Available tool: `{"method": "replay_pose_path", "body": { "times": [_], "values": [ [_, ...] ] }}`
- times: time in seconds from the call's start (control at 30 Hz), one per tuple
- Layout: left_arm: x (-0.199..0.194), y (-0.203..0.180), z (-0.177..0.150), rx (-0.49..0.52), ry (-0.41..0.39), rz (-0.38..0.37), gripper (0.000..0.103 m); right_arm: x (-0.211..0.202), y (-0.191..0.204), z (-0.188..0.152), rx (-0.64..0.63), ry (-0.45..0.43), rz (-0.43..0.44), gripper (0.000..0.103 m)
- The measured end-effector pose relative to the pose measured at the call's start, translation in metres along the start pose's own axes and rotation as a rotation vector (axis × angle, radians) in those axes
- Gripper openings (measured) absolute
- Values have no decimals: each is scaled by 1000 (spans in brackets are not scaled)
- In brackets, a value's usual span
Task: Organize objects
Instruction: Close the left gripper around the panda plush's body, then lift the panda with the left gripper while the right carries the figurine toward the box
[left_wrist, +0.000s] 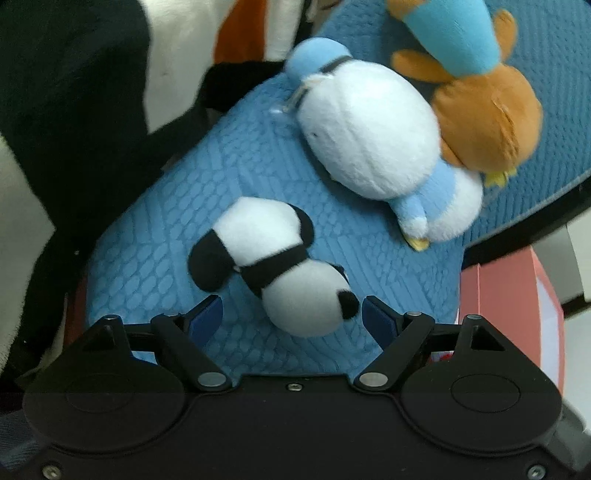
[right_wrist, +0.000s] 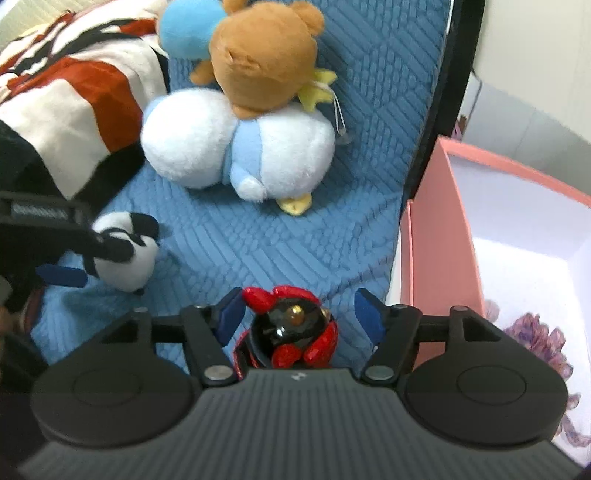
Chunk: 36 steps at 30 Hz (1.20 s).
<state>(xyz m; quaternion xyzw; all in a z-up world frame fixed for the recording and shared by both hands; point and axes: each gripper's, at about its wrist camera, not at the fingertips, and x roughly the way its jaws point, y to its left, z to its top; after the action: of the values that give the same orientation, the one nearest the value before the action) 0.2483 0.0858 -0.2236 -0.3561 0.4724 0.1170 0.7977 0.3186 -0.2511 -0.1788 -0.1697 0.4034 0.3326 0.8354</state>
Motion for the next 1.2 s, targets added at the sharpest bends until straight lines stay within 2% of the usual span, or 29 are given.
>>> {"method": "replay_pose_path", "body": {
  "times": [0.17,0.3,0.47,0.57,0.6,0.63,0.8,0.93,1.07,1.2],
  "values": [
    [4,8,9,-48,-10,-8,83,9,5,-3,17,38,49,71],
    [18,5,15,-56,-5,22,83,16,11,-6,-14,62,19,69],
    [22,0,15,-27,-28,43,81,26,9,-11,21,108,12,68],
    [22,-3,14,-1,-36,50,76,32,12,-15,34,126,8,69],
    [22,-5,13,9,-35,44,71,34,12,-16,48,137,8,69],
    [23,-7,12,20,-30,24,60,36,11,-17,68,146,15,69],
    [22,-21,7,101,-28,46,59,37,6,-17,159,136,25,67],
    [20,-31,1,180,-4,46,59,32,6,-16,161,110,20,60],
    [17,-40,-10,246,21,33,60,29,4,-16,179,97,16,60],
    [19,-43,-11,259,29,47,60,26,0,-18,218,86,46,60]
  ]
}}
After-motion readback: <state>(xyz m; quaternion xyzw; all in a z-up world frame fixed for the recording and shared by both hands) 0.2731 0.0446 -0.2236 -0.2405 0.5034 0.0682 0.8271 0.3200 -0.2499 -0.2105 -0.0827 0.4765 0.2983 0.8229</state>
